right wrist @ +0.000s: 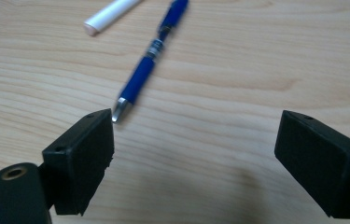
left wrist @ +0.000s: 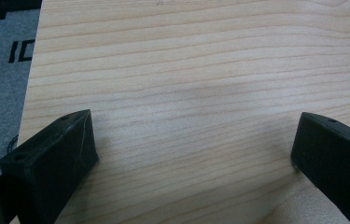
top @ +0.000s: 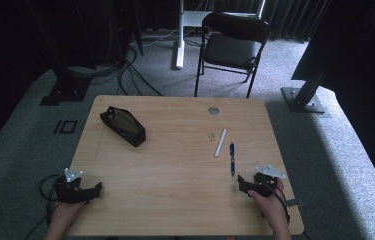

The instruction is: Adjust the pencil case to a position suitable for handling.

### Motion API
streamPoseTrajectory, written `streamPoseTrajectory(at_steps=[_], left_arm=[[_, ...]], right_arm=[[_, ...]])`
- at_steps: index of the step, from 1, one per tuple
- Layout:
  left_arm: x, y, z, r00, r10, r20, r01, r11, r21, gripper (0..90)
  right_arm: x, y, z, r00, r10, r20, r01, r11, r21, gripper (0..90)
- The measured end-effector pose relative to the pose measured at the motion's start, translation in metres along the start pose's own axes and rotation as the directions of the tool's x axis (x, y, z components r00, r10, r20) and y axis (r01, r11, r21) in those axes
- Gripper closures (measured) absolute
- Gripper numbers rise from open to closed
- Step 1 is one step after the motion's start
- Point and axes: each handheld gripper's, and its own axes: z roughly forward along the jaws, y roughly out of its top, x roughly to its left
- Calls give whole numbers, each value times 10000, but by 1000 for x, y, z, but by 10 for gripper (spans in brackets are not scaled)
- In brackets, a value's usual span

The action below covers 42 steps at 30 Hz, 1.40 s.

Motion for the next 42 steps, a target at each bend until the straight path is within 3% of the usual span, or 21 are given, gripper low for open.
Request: streamPoseTrajectory(at_steps=[25, 37, 42], left_arm=[[0, 0, 0, 10000, 2, 2, -2, 10000, -2, 3], [0, 0, 0, 10000, -1, 2, 1, 10000, -6, 3], [0, 0, 0, 10000, -1, 2, 1, 10000, -3, 3]], right_arm=[[45, 27, 11, 9921, -772, -987, 724, 9960, -514, 118], [72, 46, 18, 9818, -1214, -1462, 1098, 9903, -852, 118], [85, 49, 23, 9732, -1489, -1755, 1344, 9867, -916, 118]])
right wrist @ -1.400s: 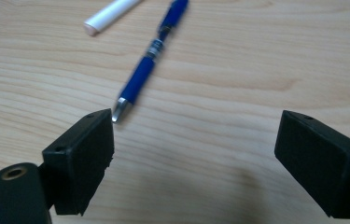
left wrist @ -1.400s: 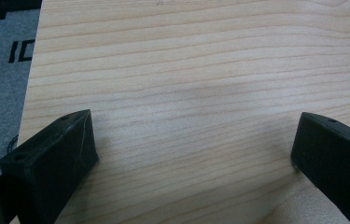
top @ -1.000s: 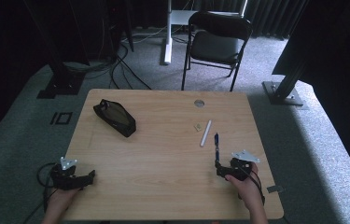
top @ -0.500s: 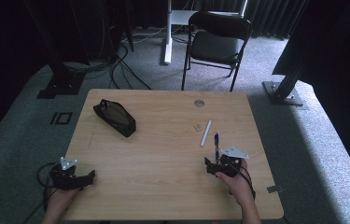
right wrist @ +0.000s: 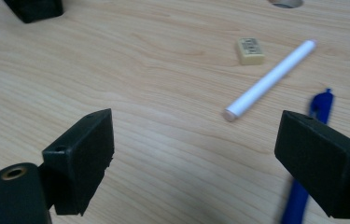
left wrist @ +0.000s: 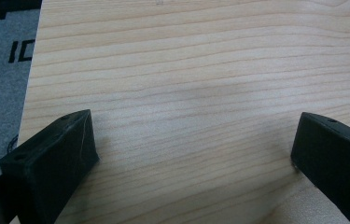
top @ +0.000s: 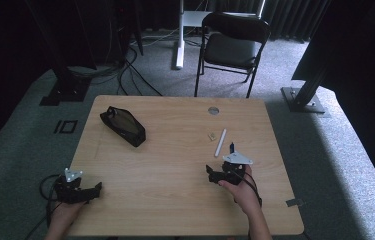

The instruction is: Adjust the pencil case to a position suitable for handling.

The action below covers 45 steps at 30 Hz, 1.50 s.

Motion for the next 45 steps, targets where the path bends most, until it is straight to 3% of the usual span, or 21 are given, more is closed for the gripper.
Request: streamPoseTrajectory(at_steps=[21, 33, 35, 45], left_arm=[[0, 0, 0, 10000, -16, -3, 16, 10000, -4, 3], [0, 0, 0, 10000, -18, -3, 18, 10000, -7, 4], [0, 0, 0, 10000, -16, -4, 16, 10000, -5, 3], [0, 0, 0, 10000, -14, -3, 14, 10000, -4, 3]], right_arm=[[29, 16, 21, 9958, -517, -759, 520, 9986, 16, 118], [50, 28, 36, 9877, -855, -1308, 836, 9963, -195, 118], [52, 30, 37, 9862, -731, -1486, 704, 9972, -234, 127], [68, 43, 48, 9792, -1114, -1698, 1043, 9933, -499, 131]])
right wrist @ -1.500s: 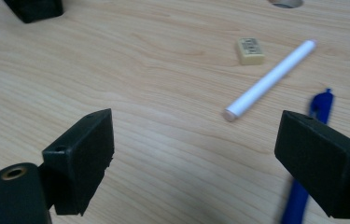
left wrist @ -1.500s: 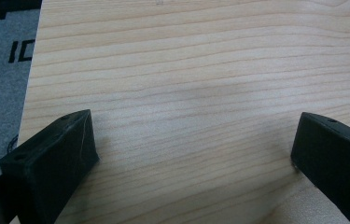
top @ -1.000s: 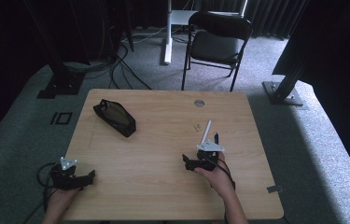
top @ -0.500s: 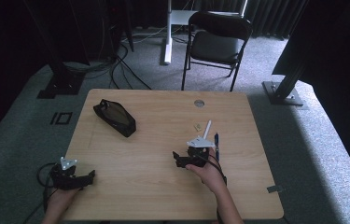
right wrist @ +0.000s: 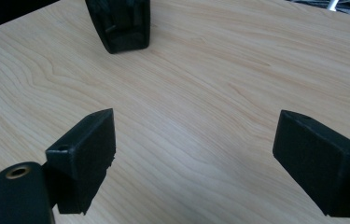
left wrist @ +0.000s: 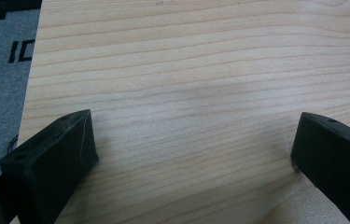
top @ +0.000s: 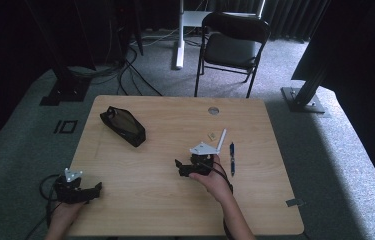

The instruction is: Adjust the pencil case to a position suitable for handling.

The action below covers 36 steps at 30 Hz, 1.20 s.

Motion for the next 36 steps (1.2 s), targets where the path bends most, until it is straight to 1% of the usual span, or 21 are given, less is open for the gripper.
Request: streamPoseTrajectory(at_steps=[4, 6, 7, 16, 19, 20, 22, 24, 33, 36], left_arm=[[0, 0, 0, 10000, 1, -2, -1, 10000, 1, 3], [0, 0, 0, 10000, -2, 3, 2, 10000, -4, 3], [0, 0, 0, 10000, -1, 1, 1, 10000, 0, 4], [0, 0, 0, 10000, 0, 3, 0, 10000, -4, 4], [0, 0, 0, 10000, -1, 3, 1, 10000, -2, 4], [0, 0, 0, 10000, 0, 1, 0, 10000, -2, 3], [0, 0, 0, 10000, -4, 2, 4, 10000, -2, 4], [0, 0, 0, 10000, -3, 2, 3, 10000, -2, 4], [0, 0, 0, 10000, -3, 1, 3, 10000, -3, 3], [0, 0, 0, 10000, -2, 2, 2, 10000, -5, 3]], right_arm=[[4, 3, 5, 9999, -124, -49, 124, 9999, 38, 131], [7, 5, 10, 9995, -274, -133, 275, 9996, 70, 131], [8, 6, 12, 9996, -227, -146, 228, 9997, 85, 131], [12, 13, 23, 9988, -370, -316, 374, 9992, 107, 131], [13, 16, 27, 9984, -458, -339, 462, 9989, 113, 131], [15, 17, 31, 9975, -568, -420, 574, 9983, 137, 131], [15, 17, 32, 9976, -516, -452, 524, 9985, 154, 131], [16, 19, 36, 9967, -657, -476, 667, 9976, 201, 131], [21, 27, 49, 9959, -566, -700, 582, 9981, 215, 131], [23, 29, 54, 9950, -701, -716, 723, 9970, 293, 131]])
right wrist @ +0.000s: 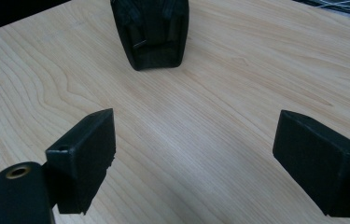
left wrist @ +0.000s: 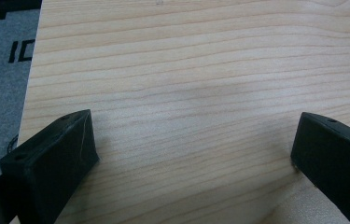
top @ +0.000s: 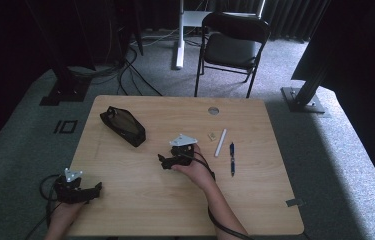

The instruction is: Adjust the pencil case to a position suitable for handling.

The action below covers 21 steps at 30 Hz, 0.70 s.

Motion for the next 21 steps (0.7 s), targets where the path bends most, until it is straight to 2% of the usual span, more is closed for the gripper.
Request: streamPoseTrajectory(at_steps=[11, 21], left_arm=[[0, 0, 0, 10000, 0, 0, 0, 10000, 1, 3], [0, 0, 0, 10000, -1, -1, 1, 10000, 1, 4]], right_arm=[[7, 9, 16, 9991, -303, -286, 302, 9995, -48, 131], [10, 18, 30, 9986, -344, -401, 340, 9994, -111, 131]])
